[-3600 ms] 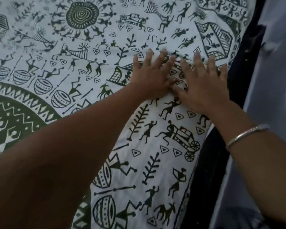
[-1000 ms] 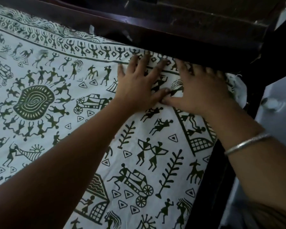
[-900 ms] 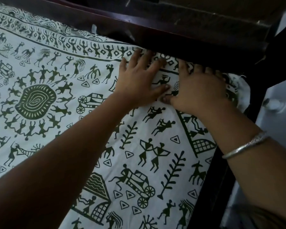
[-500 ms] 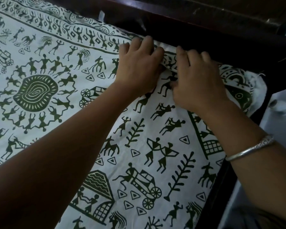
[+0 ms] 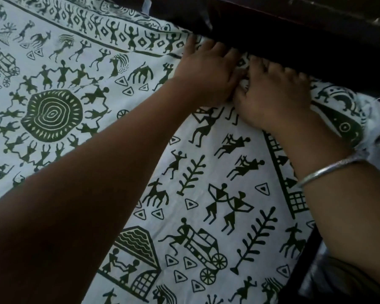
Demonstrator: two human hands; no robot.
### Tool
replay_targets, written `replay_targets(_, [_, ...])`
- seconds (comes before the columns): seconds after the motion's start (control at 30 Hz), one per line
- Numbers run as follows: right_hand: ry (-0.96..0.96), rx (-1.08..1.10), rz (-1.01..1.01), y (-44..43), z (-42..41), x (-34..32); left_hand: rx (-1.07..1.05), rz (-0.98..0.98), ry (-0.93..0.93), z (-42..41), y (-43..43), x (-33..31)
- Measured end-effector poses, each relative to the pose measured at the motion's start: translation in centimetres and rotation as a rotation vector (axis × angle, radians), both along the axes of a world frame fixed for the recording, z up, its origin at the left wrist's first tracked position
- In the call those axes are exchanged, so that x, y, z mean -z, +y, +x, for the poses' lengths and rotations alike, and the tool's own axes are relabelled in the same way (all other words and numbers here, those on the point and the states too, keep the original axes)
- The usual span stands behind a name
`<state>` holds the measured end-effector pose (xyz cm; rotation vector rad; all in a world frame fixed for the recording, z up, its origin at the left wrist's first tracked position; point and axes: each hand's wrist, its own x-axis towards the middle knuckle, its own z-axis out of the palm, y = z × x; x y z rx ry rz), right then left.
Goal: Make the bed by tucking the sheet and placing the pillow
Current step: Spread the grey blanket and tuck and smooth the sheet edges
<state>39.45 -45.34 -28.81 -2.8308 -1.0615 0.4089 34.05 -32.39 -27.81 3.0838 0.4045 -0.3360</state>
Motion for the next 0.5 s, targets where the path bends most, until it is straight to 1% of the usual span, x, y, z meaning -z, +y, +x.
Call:
replay_targets(0.1, [-0.124,0.008,0.106,-0.4,-0.8,0.6,-0.007,0.047,0.004,-0.4,-0.9,-0.8])
replay_targets(0.2, [-0.151,-0.022,0.148,-0.9,-0.8,0.9,-0.017,0.207,-0.135,-2.2,-2.2,-1.3])
replay_targets(0.23, [-0.164,-0.033,0.155,-0.9,-0.5,0.9,-0.035,0.228,-0.159,-2.6,-2.3,-1.3])
replay_targets(0.33, [-0.199,-0.072,0.166,-0.7,-0.2,1.1,-0.101,0.166,-0.093,-3.1,-1.7,-0.8])
replay_targets(0.5, [-0.223,-0.096,0.179,-1.1,-0.3,1.1,-0.077,-0.011,-0.073,-2.6,0.0,0.5])
